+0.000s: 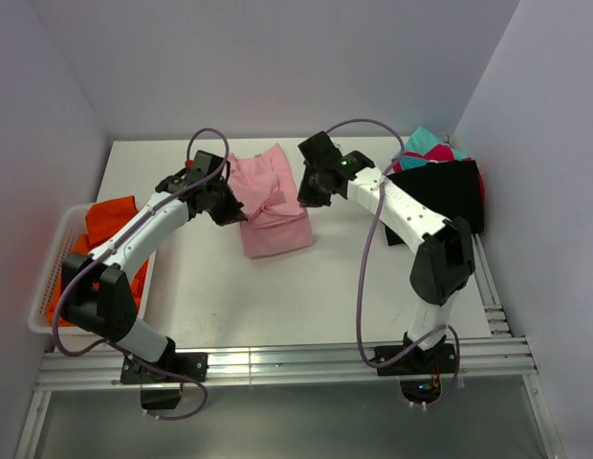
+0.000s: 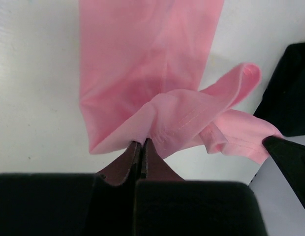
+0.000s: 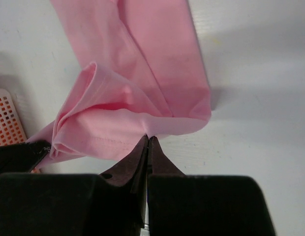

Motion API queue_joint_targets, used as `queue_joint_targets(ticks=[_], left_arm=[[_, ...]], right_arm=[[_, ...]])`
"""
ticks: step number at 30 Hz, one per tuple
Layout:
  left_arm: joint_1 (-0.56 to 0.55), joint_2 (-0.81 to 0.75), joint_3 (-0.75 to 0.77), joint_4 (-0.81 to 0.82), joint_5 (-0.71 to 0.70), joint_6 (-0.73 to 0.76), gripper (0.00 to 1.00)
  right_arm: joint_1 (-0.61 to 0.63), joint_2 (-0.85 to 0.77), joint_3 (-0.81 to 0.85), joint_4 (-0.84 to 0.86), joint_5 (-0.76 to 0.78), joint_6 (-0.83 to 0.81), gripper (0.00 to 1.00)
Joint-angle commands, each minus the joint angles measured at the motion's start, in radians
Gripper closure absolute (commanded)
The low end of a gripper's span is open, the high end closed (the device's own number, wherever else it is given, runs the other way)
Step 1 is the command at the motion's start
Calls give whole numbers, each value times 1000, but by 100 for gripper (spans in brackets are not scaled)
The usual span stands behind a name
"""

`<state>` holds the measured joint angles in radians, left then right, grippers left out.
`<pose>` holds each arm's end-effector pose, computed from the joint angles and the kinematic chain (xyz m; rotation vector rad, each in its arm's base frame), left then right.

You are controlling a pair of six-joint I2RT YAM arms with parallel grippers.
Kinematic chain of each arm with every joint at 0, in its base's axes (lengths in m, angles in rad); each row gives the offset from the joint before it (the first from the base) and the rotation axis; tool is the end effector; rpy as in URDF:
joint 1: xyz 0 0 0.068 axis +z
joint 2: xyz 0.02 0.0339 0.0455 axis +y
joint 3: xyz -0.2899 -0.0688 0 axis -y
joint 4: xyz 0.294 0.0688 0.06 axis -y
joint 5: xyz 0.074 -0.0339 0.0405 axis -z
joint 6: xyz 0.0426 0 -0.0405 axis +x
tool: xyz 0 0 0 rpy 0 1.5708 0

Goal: Fold and stack the t-shirts
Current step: Fold the folded rectangular tshirt in 1/3 of the way

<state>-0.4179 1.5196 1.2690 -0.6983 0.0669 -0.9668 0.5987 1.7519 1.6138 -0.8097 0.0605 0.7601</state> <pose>0.3395 -0.1539 0.2935 -0.6878 2.5475 -0.6093 0.3646 0.2457 0.3230 0.2332 2.5715 0.4616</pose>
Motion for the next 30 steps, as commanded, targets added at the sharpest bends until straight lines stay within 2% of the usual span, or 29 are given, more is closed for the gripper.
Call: queue_joint_targets(ticks=[1,6,8,9,10,11,12,13,16,18,20,23,25,26,30], left_arm=[[43,43,72,26,27,49,100],[106,181,121,65,47,92,100],[136,271,162,83,57,123,98],[148,302,173,98,80,135,90],[168,333,193,112,79,148,47],[180,390,204,131,77,149,27],[206,414,216,143,103,155,2],[220,438,258,138,111,157,0],[254,473,355,114,108,166,1],[258,461,415,86,79,183,1],[260,429,429,60,65,192,1],[264,375,423,33,51,201,0],[263,320,376,25,60,191,0],[257,292,344,32,60,188,1],[205,134,73,92,24,119,1]], right_arm=[[-13,78,130,-29,-24,-39,100],[-27,276,325,-58,-42,-51,100],[-34,386,463,-89,-44,-62,100],[-42,427,571,-100,-44,-65,88],[-49,469,634,-141,-36,-65,66],[-57,547,691,-158,-25,-67,49],[-75,579,780,-169,-25,-67,10],[-85,616,805,-178,-31,-67,0],[-129,580,770,-148,-42,-50,0],[-151,519,634,-90,-44,-51,0],[-154,416,537,-56,-30,-67,0],[-154,278,291,-11,-19,-61,0],[-154,156,165,58,-33,-44,0],[-154,114,41,87,-36,-36,0],[-149,-35,-194,203,-56,-1,0]])
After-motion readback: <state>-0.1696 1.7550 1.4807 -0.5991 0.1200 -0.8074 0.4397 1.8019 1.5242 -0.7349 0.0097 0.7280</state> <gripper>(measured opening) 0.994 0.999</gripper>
